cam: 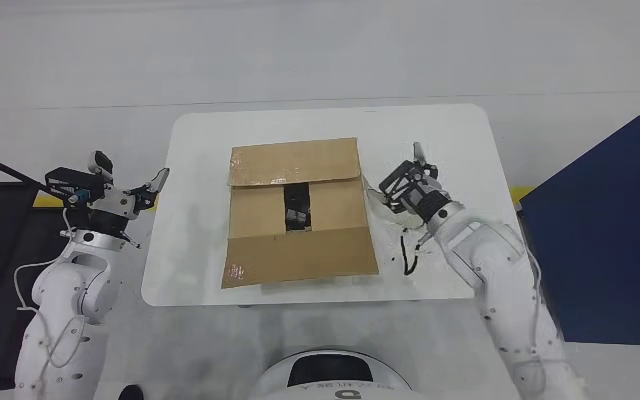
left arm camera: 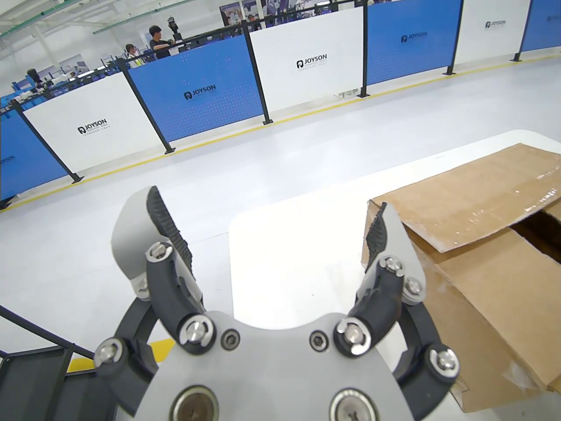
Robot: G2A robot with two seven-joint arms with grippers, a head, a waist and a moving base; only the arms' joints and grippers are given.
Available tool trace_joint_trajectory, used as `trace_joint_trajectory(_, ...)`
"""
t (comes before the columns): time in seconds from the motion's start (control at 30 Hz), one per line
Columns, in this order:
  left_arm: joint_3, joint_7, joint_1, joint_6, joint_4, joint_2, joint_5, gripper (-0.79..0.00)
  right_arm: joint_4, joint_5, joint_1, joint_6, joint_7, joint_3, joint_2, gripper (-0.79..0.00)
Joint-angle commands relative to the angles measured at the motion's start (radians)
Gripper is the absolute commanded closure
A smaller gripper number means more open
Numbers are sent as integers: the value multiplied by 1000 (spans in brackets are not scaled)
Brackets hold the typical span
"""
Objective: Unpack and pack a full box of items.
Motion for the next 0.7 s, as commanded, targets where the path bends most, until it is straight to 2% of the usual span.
trace_joint_trajectory(0.0, 0, 0, 0, 0, 0, 0, 0, -785, 42, -49, 56, 35, 34, -59, -8, -785)
trace_joint_trajectory(0.1, 0, 0, 0, 0, 0, 0, 0, -785, 87, -121, 108, 101, 74, -124, -21, -767)
trace_joint_trajectory(0.13, 0, 0, 0, 0, 0, 0, 0, -785, 98, -126, 121, 106, 85, -138, -25, -656)
trace_joint_trajectory(0.2, 0, 0, 0, 0, 0, 0, 0, -785, 120, -150, 145, 88, 132, -167, -30, -656)
trace_joint_trajectory(0.23, 0, 0, 0, 0, 0, 0, 0, -785, 123, -166, 158, 85, 155, -181, -33, -631)
trace_joint_trajectory(0.33, 0, 0, 0, 0, 0, 0, 0, -785, 128, -170, 183, 98, 193, -214, -43, -517)
trace_joint_trajectory(0.37, 0, 0, 0, 0, 0, 0, 0, -785, 127, -168, 191, 106, 202, -219, -46, -449)
trace_joint_trajectory(0.43, 0, 0, 0, 0, 0, 0, 0, -785, 128, -170, 209, 147, 225, -229, -53, -394)
trace_joint_trajectory(0.57, 0, 0, 0, 0, 0, 0, 0, -785, 136, -179, 253, 265, 253, -252, -72, -363)
trace_joint_trajectory(0.67, 0, 0, 0, 0, 0, 0, 0, -785, 163, -149, 314, 312, 265, -262, -89, -354)
